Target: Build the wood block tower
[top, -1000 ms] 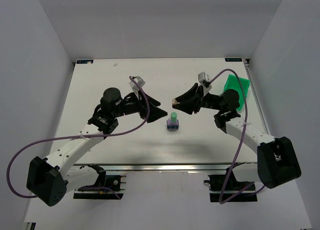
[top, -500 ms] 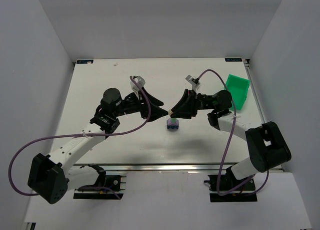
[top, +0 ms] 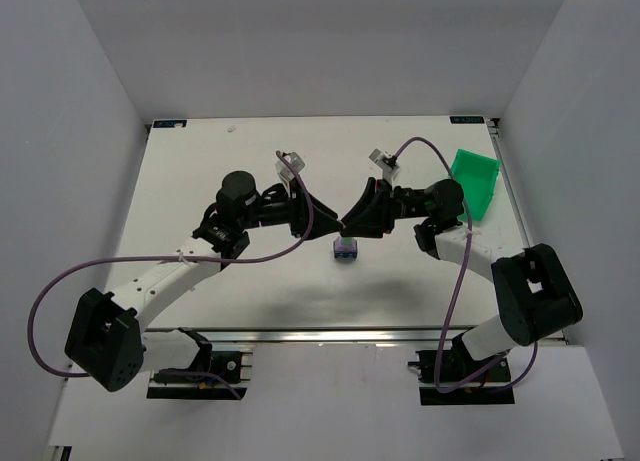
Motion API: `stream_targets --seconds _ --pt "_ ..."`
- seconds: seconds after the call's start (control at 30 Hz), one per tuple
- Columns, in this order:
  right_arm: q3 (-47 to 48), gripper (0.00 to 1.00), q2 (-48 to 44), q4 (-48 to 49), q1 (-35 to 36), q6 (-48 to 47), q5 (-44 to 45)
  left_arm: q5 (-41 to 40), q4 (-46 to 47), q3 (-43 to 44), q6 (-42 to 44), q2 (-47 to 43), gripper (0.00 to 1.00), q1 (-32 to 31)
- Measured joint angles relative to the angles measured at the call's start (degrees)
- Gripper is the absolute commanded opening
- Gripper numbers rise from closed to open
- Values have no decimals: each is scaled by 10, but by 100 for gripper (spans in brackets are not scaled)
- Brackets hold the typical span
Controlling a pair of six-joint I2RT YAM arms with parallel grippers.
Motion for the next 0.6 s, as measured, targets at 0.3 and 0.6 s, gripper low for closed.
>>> stream_targets --seconds 0.3,0.6 --pt "1 29 -14 -6 0 -68 3 12 -1 9 -4 0 40 -8" --pt "1 38 -84 -73 -1 -228 26 23 17 36 5 3 0 -12"
